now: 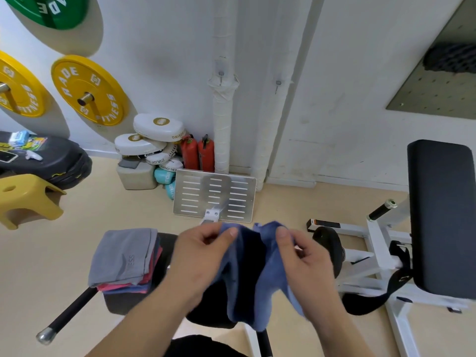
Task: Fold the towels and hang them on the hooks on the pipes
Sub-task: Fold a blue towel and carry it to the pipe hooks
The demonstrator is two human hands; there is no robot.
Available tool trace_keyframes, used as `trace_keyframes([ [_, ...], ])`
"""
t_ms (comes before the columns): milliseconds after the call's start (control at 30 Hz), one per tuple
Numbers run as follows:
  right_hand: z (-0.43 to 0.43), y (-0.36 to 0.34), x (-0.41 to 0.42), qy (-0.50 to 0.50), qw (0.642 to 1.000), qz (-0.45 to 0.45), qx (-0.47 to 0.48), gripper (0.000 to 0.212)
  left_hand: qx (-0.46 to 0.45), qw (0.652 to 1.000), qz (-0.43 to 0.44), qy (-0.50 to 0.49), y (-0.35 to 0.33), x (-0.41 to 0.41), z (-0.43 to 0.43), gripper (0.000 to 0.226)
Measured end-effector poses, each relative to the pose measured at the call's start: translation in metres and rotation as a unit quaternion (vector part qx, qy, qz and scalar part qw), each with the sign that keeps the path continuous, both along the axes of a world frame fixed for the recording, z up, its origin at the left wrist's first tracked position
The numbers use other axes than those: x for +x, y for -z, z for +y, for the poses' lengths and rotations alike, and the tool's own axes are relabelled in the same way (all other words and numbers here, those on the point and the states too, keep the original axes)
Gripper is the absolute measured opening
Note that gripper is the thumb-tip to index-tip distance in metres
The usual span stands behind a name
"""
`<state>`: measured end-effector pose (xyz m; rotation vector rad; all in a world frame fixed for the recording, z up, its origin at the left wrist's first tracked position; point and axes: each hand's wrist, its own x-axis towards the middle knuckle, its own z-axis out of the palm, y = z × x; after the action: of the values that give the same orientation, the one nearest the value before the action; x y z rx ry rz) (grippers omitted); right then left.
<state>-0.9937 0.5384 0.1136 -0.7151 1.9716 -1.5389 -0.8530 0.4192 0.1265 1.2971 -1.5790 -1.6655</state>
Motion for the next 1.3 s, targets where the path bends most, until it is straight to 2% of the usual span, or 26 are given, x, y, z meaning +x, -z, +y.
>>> trace_keyframes([
  [100, -0.006, 0.003, 0.021, -0.031, 0.997, 0.068, 0.023, 0.028, -0.004, 0.997, 0.015, 0.077, -0.002, -0.007, 0.026, 0.021],
  [167, -0.004, 0.006, 0.026, -0.029, 0.996, 0.082, 0.033, 0.03, -0.013, 0.996, 0.005, 0.092, -0.003, -0.005, 0.032, 0.024],
  [300, 0.001, 0.002, 0.027, -0.007, 1.0, -0.001, -0.01, 0.028, 0.006, 0.997, 0.022, 0.071, -0.002, 0.0, 0.034, 0.027],
  [400, -0.001, -0.001, 0.033, -0.022, 0.999, -0.018, -0.018, 0.027, 0.028, 0.998, 0.039, 0.034, -0.003, 0.0, 0.036, 0.026],
  [500, -0.002, 0.0, 0.038, -0.037, 0.999, -0.009, -0.013, 0.028, 0.028, 0.998, 0.026, 0.052, -0.004, 0.004, 0.038, 0.028],
  [633, -0.001, 0.011, 0.04, -0.086, 0.991, 0.1, 0.035, 0.02, 0.002, 0.998, 0.0, 0.06, -0.001, 0.01, 0.038, 0.027],
  [733, -0.001, 0.015, 0.045, -0.123, 0.961, 0.242, 0.057, 0.028, -0.006, 0.998, -0.008, 0.058, -0.001, 0.013, 0.036, 0.027],
  [800, -0.002, 0.012, 0.048, -0.142, 0.95, 0.274, 0.046, 0.034, -0.007, 0.999, -0.008, 0.043, -0.001, 0.015, 0.035, 0.027],
  [1000, 0.0, 0.008, 0.05, -0.188, 0.948, 0.255, 0.038, 0.03, 0.014, 0.999, 0.029, 0.02, -0.003, 0.023, 0.034, 0.013],
  [1067, 0.004, 0.004, 0.05, -0.242, 0.944, 0.224, 0.032, 0.045, 0.004, 1.0, 0.024, -0.007, -0.003, 0.025, 0.031, 0.014],
  [1133, 0.005, 0.0, 0.056, -0.27, 0.952, 0.142, 0.02, 0.067, -0.022, 1.0, 0.008, -0.013, -0.004, 0.027, 0.024, 0.02],
  [1200, 0.003, 0.001, 0.057, -0.207, 0.977, 0.052, 0.02, 0.071, -0.08, 0.996, -0.024, 0.028, -0.005, 0.032, 0.016, 0.024],
  [1267, -0.001, 0.001, 0.048, -0.143, 0.987, 0.075, 0.011, 0.059, -0.127, 0.986, -0.042, 0.094, -0.01, 0.038, 0.007, 0.025],
  [1300, -0.003, -0.001, 0.04, -0.148, 0.983, 0.107, 0.011, 0.054, -0.136, 0.982, -0.039, 0.124, -0.015, 0.041, 0.002, 0.023],
])
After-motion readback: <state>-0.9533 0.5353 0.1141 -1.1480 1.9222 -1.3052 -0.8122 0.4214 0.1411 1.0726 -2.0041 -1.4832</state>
